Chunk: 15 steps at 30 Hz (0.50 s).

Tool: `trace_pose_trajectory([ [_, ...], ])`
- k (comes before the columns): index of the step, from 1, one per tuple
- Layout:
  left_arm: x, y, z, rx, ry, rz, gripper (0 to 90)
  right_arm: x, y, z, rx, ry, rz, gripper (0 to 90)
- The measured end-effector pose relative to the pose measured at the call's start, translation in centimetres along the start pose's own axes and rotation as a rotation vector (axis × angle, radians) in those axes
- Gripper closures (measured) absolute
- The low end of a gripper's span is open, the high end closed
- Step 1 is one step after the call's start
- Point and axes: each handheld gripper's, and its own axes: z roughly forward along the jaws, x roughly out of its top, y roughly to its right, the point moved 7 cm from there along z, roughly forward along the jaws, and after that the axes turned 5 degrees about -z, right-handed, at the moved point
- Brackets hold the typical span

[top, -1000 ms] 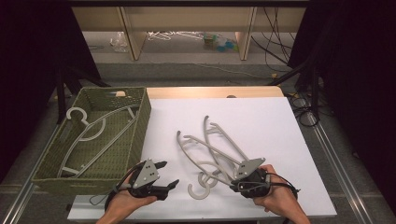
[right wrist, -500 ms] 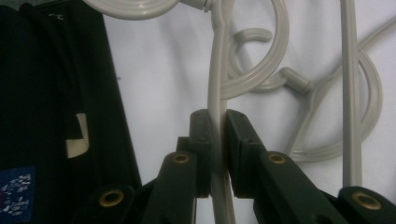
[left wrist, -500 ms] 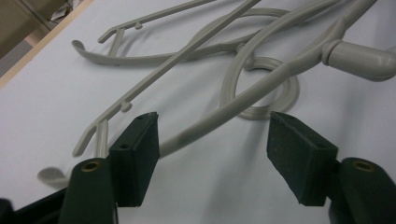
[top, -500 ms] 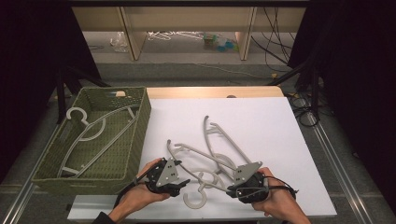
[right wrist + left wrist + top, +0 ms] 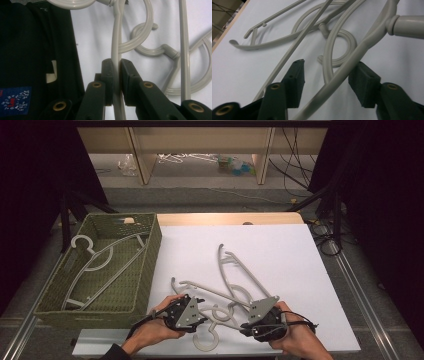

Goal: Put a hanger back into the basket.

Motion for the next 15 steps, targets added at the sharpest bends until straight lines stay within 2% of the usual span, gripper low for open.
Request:
trace_pose_trajectory([
  [2, 0.3, 0.4, 0.0, -0.022, -0.011, 0.021, 51.4, 0.0, 0.0, 0.0, 0.01, -0.001, -0.003, 82.1],
  [3, 0.3, 0.6, 0.0, -0.037, -0.015, 0.033, 57.6, -0.1, 0.0, 0.0, 0.009, 0.0, 0.001, 82.2],
  [4, 0.4, 0.6, 0.0, -0.034, -0.008, 0.044, 61.0, -0.1, 0.1, 0.0, 0.014, 0.001, -0.001, 82.2],
  [8, 0.4, 0.7, -0.3, -0.048, -0.022, 0.077, 63.8, -0.2, 0.1, 0.1, 0.021, 0.003, 0.0, 82.2],
  [9, 0.5, 0.7, -0.4, -0.033, -0.019, 0.091, 64.3, -0.3, 0.1, 0.1, 0.022, 0.003, -0.001, 82.2],
  [14, 1.0, 0.7, -0.9, -0.025, -0.016, 0.15, 68.0, -0.3, 0.4, -0.1, 0.018, 0.022, 0.001, 81.2],
  [15, 1.2, 0.8, -1.1, -0.021, -0.012, 0.171, 69.0, -0.3, 0.6, -0.2, 0.005, 0.026, 0.005, 80.2],
])
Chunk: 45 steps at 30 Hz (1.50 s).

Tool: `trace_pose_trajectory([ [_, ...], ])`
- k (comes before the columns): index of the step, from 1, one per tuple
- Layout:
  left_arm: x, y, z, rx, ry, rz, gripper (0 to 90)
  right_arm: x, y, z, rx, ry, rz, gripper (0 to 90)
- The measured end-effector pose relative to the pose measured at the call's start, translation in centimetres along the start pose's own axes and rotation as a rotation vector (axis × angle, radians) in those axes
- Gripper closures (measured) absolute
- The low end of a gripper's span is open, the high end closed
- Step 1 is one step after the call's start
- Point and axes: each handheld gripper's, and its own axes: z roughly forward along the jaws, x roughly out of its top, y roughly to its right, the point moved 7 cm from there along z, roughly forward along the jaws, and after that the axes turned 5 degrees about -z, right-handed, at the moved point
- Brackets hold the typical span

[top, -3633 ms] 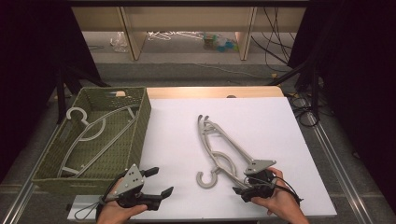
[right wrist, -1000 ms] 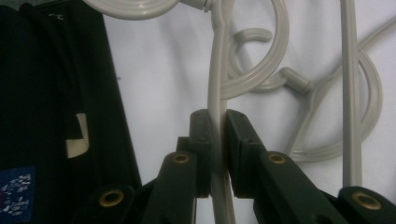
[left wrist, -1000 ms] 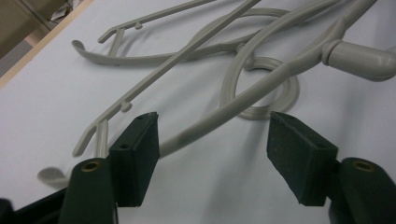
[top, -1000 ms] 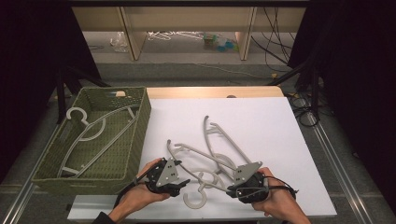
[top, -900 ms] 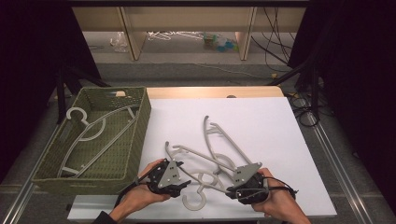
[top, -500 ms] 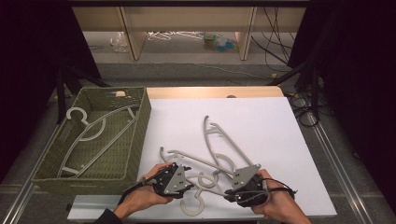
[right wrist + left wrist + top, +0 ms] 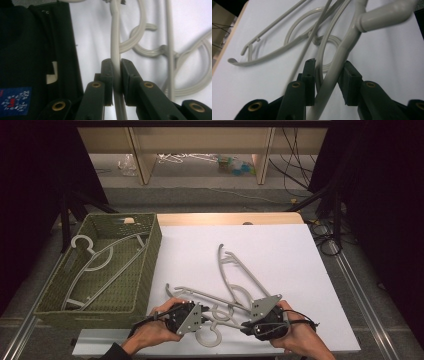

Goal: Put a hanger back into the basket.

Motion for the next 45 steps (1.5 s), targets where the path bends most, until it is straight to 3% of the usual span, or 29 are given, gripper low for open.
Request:
trace_pose_trajectory([
  [3, 0.5, 0.3, -0.3, 0.001, -0.013, 0.04, 72.2, -0.1, 0.5, -0.2, -0.037, 0.012, 0.007, 77.2],
  [5, 0.7, 0.4, -0.5, 0.0, -0.01, 0.043, 73.4, -0.1, 0.6, -0.4, -0.048, 0.02, 0.014, 75.7],
  [13, 1.5, 0.2, -1.3, -0.007, 0.006, -0.01, 77.0, 0.4, 1.6, -1.0, -0.134, 0.067, 0.068, 60.1],
  [17, 2.0, 0.1, -1.7, -0.028, 0.021, -0.094, 78.4, 0.8, 2.1, -1.2, -0.199, 0.101, 0.105, 49.6],
  [18, 2.2, 0.1, -1.9, -0.027, 0.028, -0.132, 78.6, 0.9, 2.1, -1.3, -0.194, 0.102, 0.1, 48.3],
  [19, 2.4, 0.1, -2.0, -0.038, 0.031, -0.179, 78.8, 1.1, 2.4, -1.5, -0.217, 0.123, 0.114, 46.3],
  [20, 2.5, 0.0, -2.0, -0.038, 0.026, -0.189, 78.8, 1.3, 2.6, -1.8, -0.235, 0.146, 0.127, 43.8],
  [22, 2.4, -0.2, -2.1, -0.04, 0.014, -0.248, 78.8, 1.5, 3.1, -2.3, -0.274, 0.19, 0.146, 41.6],
  [27, 2.0, -0.8, -2.3, -0.051, 0.02, -0.412, 78.8, 1.6, 3.6, -2.8, -0.307, 0.232, 0.175, 38.4],
  [31, 1.3, -1.5, -2.6, -0.048, 0.004, -0.465, 78.8, 1.8, 3.8, -2.9, -0.321, 0.255, 0.189, 36.3],
  [32, 1.3, -1.6, -2.5, -0.048, 0.022, -0.51, 78.8, 1.8, 3.8, -3.1, -0.322, 0.258, 0.191, 35.7],
  [38, 0.6, -2.3, -3.0, -0.042, 0.006, -0.569, 78.8, 1.9, 4.2, -3.6, -0.344, 0.299, 0.197, 34.3],
  [41, 0.6, -2.6, -3.3, -0.049, 0.021, -0.62, 78.8, 1.9, 4.3, -3.7, -0.352, 0.317, 0.203, 34.3],
  [45, 0.4, -3.1, -3.9, -0.06, 0.047, -0.674, 78.8, 1.6, 4.0, -3.4, -0.33, 0.313, 0.214, 33.9],
])
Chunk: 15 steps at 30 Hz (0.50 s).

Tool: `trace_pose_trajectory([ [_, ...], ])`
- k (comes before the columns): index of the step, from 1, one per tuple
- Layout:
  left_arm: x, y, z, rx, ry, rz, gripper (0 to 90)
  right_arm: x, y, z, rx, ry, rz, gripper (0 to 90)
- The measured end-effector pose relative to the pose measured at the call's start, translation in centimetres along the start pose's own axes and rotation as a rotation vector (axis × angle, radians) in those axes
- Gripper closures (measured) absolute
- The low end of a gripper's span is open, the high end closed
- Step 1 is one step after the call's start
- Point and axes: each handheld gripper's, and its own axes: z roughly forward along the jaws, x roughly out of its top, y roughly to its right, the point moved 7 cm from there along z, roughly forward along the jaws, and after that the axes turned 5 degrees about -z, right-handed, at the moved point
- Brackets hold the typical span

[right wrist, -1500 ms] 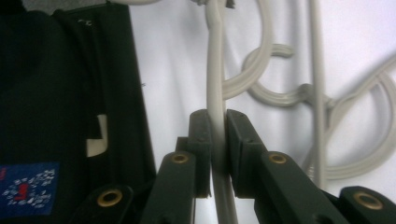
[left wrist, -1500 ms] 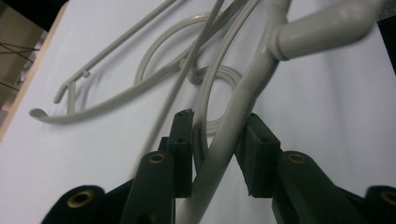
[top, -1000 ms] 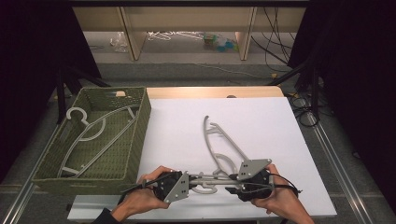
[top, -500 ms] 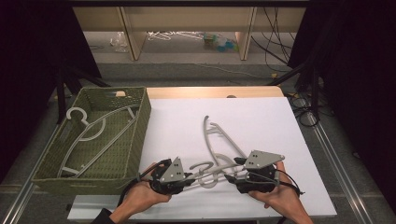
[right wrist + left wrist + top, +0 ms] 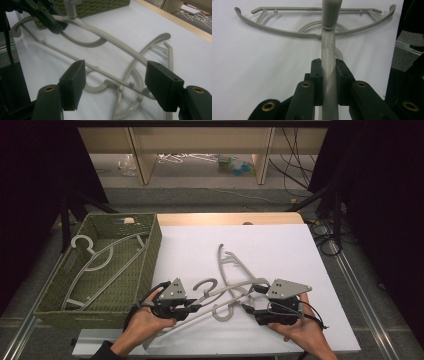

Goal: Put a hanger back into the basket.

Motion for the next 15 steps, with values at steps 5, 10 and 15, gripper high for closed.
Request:
trace_pose_trajectory([
  [5, 0.1, -0.6, -0.6, -0.011, 0.021, -0.048, 78.8, -0.6, -0.1, 0.2, 0.004, -0.022, 0.002, 32.3],
  [10, 0.4, -1.1, -1.6, -0.017, 0.053, -0.085, 78.8, -1.0, 0.1, 0.1, 0.006, -0.024, 0.013, 30.5],
  [15, 0.6, -1.3, -2.2, -0.03, 0.077, -0.127, 78.8, -1.6, 0.2, 0.3, 0.008, -0.045, 0.03, 27.9],
])
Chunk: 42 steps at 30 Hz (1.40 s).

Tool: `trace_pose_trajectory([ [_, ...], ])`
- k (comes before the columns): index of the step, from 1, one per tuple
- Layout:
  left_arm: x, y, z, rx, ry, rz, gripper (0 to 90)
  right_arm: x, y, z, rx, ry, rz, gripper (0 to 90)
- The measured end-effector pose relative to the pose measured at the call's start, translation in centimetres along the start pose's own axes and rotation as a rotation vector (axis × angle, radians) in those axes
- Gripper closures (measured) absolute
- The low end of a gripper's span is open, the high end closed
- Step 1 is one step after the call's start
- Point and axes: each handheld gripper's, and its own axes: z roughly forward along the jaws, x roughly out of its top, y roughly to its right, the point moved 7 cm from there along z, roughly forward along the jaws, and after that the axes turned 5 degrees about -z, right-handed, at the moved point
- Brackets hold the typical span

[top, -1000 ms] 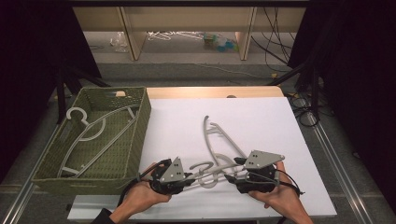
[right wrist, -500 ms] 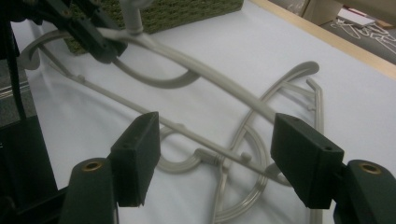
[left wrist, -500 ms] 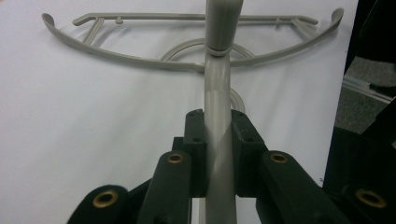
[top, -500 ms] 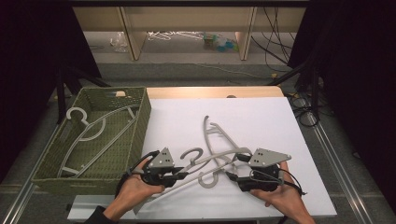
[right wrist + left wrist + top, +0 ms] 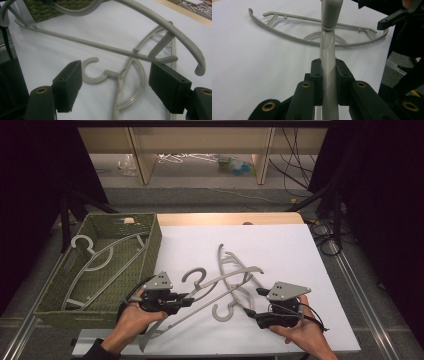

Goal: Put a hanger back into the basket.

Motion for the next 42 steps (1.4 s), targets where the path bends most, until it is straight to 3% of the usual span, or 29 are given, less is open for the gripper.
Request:
trace_pose_trajectory([
  [8, 1.9, -0.4, -3.0, -0.007, 0.08, -0.031, 78.8, 0.0, -0.2, 0.1, 0.009, 0.006, -0.007, 27.9],
  [11, 2.9, -0.6, -4.7, 0.023, 0.117, -0.029, 78.8, -0.1, -0.1, 0.1, 0.012, 0.005, -0.002, 27.6],
  [15, 3.9, -0.7, -6.3, 0.026, 0.161, -0.041, 78.8, -0.1, -0.3, 0.1, 0.013, 0.005, -0.009, 27.5],
  [24, 5.9, -1.2, -9.9, 0.001, 0.257, -0.112, 78.9, -0.2, -0.2, 0.1, 0.011, -0.002, 0.001, 27.5],
  [33, 7.3, -3.5, -13.9, 0.072, 0.268, -0.127, 78.9, -0.2, -0.3, 0.3, 0.018, -0.006, -0.004, 27.5],
  [42, 7.8, -6.6, -16.2, 0.16, 0.262, -0.133, 78.9, -0.3, -0.2, 0.4, 0.025, -0.01, -0.006, 27.5],
])
